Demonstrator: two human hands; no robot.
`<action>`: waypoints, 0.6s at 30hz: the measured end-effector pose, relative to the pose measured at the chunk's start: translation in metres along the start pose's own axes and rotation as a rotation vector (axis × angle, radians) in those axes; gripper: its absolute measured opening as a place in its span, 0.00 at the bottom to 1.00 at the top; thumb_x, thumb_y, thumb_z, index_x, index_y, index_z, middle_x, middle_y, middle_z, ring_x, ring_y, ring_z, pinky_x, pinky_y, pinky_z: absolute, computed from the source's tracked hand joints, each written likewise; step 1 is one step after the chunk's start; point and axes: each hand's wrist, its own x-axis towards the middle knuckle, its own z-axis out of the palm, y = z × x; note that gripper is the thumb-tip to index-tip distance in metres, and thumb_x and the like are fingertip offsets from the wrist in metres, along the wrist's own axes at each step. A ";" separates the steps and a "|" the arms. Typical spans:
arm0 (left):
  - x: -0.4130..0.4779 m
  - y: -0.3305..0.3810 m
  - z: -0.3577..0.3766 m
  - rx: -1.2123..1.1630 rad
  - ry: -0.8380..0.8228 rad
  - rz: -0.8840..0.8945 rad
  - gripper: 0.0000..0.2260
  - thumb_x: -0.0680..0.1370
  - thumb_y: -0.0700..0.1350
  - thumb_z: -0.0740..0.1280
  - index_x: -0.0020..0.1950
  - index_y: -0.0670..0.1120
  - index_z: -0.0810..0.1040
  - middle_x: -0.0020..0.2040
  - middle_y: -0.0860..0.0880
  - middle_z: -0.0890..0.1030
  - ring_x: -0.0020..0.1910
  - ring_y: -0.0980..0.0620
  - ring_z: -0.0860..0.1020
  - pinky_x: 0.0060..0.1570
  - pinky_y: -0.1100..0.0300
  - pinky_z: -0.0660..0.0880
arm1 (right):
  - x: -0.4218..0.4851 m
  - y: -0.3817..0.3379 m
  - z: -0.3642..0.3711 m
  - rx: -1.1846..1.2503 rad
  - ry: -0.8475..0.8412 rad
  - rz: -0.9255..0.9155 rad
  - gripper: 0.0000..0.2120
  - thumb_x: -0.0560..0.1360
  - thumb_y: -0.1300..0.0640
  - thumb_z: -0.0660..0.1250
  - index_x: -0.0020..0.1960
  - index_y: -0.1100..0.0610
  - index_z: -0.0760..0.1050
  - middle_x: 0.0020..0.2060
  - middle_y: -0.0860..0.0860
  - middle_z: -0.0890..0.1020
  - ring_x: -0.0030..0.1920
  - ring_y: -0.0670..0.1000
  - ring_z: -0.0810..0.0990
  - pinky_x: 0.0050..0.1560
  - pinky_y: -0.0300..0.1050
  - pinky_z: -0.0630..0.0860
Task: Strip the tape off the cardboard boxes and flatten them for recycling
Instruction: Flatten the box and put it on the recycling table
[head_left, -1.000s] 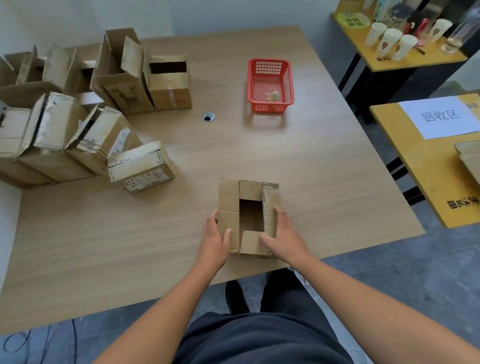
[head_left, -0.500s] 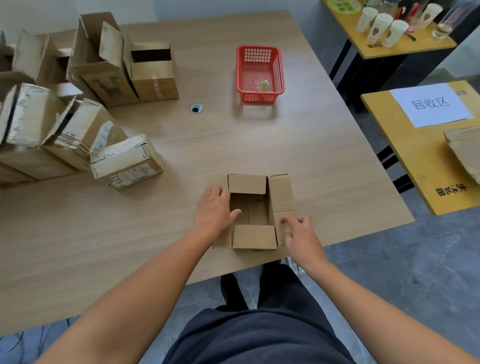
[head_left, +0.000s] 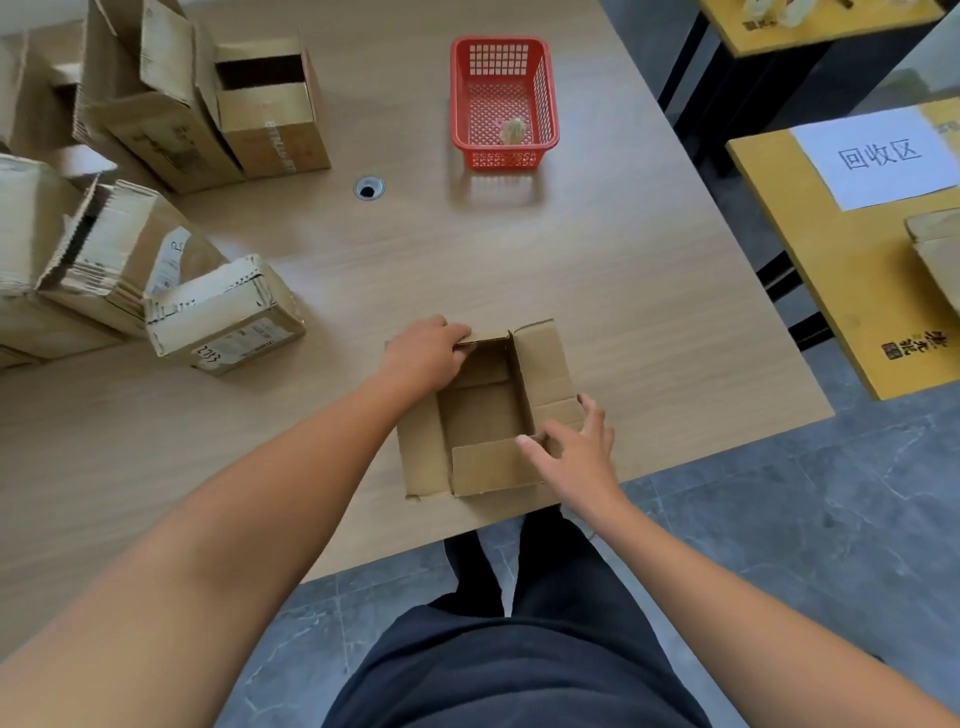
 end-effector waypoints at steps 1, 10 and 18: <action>-0.004 -0.004 0.000 -0.091 0.027 -0.057 0.18 0.84 0.56 0.58 0.71 0.54 0.75 0.63 0.46 0.77 0.65 0.43 0.74 0.59 0.48 0.74 | 0.002 -0.001 -0.002 0.007 0.024 0.025 0.17 0.76 0.34 0.65 0.41 0.47 0.76 0.79 0.45 0.51 0.76 0.54 0.53 0.70 0.64 0.64; -0.047 -0.016 -0.001 -0.687 0.261 -0.340 0.19 0.84 0.54 0.60 0.41 0.43 0.76 0.38 0.44 0.80 0.40 0.43 0.78 0.36 0.54 0.68 | 0.027 -0.050 -0.005 -0.190 0.175 0.028 0.23 0.72 0.28 0.66 0.61 0.38 0.73 0.80 0.51 0.38 0.80 0.63 0.39 0.71 0.73 0.59; -0.073 -0.030 0.003 -1.067 0.362 -0.444 0.14 0.84 0.56 0.62 0.48 0.51 0.81 0.46 0.48 0.85 0.47 0.47 0.81 0.48 0.51 0.77 | 0.053 -0.069 -0.023 -0.350 0.305 -0.131 0.18 0.74 0.35 0.71 0.51 0.47 0.71 0.79 0.51 0.35 0.80 0.67 0.39 0.70 0.70 0.67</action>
